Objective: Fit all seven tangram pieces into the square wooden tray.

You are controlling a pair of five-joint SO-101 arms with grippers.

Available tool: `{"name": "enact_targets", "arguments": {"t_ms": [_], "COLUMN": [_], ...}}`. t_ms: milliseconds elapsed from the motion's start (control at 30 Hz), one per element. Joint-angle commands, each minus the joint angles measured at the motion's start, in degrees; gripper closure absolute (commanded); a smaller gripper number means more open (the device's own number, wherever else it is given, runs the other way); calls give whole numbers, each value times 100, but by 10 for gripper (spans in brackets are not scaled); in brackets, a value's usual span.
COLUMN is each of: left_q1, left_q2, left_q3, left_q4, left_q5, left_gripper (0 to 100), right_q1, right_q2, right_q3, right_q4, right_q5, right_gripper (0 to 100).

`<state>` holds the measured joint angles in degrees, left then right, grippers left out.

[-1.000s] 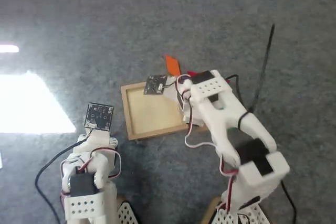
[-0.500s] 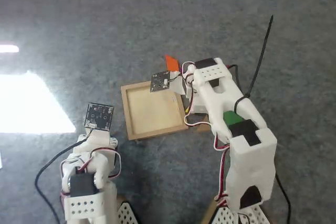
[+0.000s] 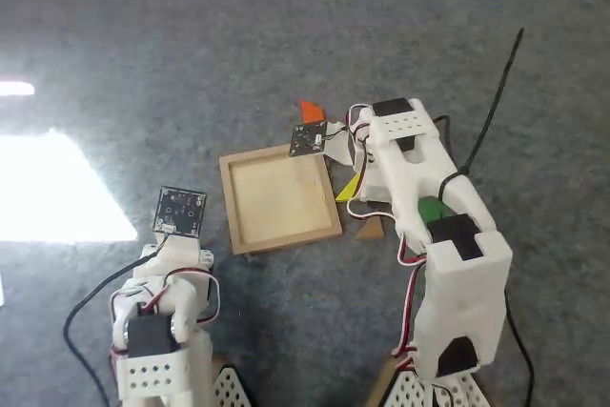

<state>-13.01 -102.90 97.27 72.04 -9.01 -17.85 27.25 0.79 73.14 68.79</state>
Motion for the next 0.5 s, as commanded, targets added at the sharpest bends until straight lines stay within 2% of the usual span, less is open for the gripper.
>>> {"name": "enact_targets", "arguments": {"t_ms": [0,467], "left_q1": [26,26], "left_q2": [-114,-114], "left_q3": [-84,-84], "left_q4": [26,26], "left_q5": [-26,-26], "left_gripper": [987,987], "right_q1": [92,-426], "right_q2": [-31,-13], "right_q3": [44,123], "right_q4": [127,-101], "right_q5": [35,26], "right_gripper": [604,604]}}
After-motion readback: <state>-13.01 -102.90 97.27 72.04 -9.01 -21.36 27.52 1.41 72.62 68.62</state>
